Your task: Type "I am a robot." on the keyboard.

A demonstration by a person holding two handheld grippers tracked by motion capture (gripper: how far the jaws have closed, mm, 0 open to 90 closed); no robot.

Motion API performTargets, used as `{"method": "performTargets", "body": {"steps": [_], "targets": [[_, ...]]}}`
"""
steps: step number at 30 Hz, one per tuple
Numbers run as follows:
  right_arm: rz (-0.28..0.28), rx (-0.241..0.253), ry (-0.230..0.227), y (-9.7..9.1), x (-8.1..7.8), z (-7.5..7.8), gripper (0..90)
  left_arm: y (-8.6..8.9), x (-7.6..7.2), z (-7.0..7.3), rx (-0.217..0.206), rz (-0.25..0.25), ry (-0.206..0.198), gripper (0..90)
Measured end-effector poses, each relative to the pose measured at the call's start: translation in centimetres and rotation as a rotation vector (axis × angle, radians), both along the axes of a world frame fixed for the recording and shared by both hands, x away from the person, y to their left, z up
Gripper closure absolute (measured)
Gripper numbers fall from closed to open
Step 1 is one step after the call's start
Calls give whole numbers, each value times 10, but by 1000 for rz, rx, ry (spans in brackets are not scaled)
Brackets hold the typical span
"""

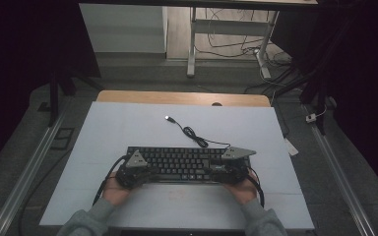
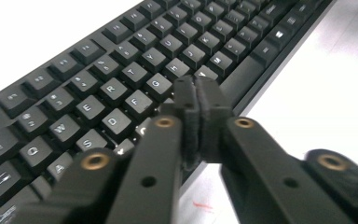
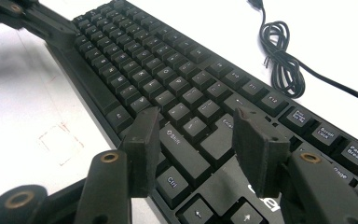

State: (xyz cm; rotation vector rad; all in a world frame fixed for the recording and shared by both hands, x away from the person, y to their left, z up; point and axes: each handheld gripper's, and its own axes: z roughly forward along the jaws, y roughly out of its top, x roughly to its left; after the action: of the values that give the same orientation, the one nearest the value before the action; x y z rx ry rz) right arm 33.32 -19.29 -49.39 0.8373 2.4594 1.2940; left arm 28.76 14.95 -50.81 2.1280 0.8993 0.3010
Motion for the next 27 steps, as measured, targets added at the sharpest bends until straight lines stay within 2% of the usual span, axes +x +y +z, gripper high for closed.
{"method": "performTargets", "body": {"steps": [6,8,13,27], "targets": [[4,6,2,-1,0,0,519,11,-3,6,-33,60,-13,505],[3,6,3,-1,0,0,518,15,-3,7,-41,85,-14,424],[3,6,0,-2,0,1,518,27,-4,9,-68,84,7,386],[0,6,-5,-2,0,2,516,44,-3,10,-77,106,26,361]]}}
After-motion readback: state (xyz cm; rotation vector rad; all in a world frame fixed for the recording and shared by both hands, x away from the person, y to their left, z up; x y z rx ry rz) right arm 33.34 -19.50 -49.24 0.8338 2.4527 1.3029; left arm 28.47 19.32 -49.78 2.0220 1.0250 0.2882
